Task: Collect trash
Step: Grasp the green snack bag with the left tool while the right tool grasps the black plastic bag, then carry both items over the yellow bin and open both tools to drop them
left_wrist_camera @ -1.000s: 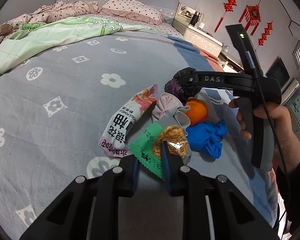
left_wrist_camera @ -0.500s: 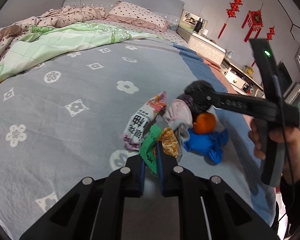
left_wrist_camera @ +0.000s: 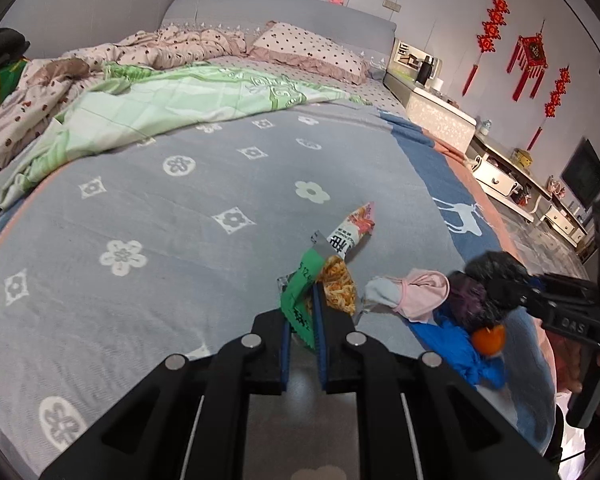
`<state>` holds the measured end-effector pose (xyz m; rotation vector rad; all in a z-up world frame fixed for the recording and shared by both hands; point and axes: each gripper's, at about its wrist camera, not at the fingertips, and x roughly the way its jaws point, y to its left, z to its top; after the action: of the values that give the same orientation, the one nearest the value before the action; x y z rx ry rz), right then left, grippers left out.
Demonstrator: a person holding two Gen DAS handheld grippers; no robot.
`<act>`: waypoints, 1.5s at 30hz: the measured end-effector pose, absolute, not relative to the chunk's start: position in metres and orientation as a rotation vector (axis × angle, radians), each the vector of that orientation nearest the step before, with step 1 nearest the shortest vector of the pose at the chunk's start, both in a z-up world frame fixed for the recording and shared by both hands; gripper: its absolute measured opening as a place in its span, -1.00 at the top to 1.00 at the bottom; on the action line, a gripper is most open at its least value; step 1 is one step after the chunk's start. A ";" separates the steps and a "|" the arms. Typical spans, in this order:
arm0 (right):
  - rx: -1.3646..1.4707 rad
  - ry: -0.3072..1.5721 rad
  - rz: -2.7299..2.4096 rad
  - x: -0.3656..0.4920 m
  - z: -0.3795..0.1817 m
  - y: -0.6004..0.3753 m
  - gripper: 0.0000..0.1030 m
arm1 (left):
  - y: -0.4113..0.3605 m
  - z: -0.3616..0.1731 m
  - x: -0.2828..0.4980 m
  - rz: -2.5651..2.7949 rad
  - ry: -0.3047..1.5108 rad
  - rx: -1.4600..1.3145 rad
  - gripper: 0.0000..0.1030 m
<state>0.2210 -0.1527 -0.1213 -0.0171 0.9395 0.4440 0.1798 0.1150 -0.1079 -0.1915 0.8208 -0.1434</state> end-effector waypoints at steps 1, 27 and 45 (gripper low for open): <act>-0.014 0.927 0.437 0.214 -0.116 -0.157 0.46 | 0.117 -0.102 0.177 -0.138 0.810 -0.188 0.82; 0.172 0.531 0.232 0.117 0.055 -0.333 0.46 | 0.067 0.080 0.156 -0.149 0.483 -0.071 0.82; 0.230 0.392 0.017 0.039 0.099 -0.462 0.46 | -0.108 0.129 0.147 -0.468 0.424 0.015 0.82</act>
<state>0.0390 -0.4622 0.0994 0.2295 0.3917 0.0170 0.1468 -0.1079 0.1287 0.0149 0.4237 -0.4676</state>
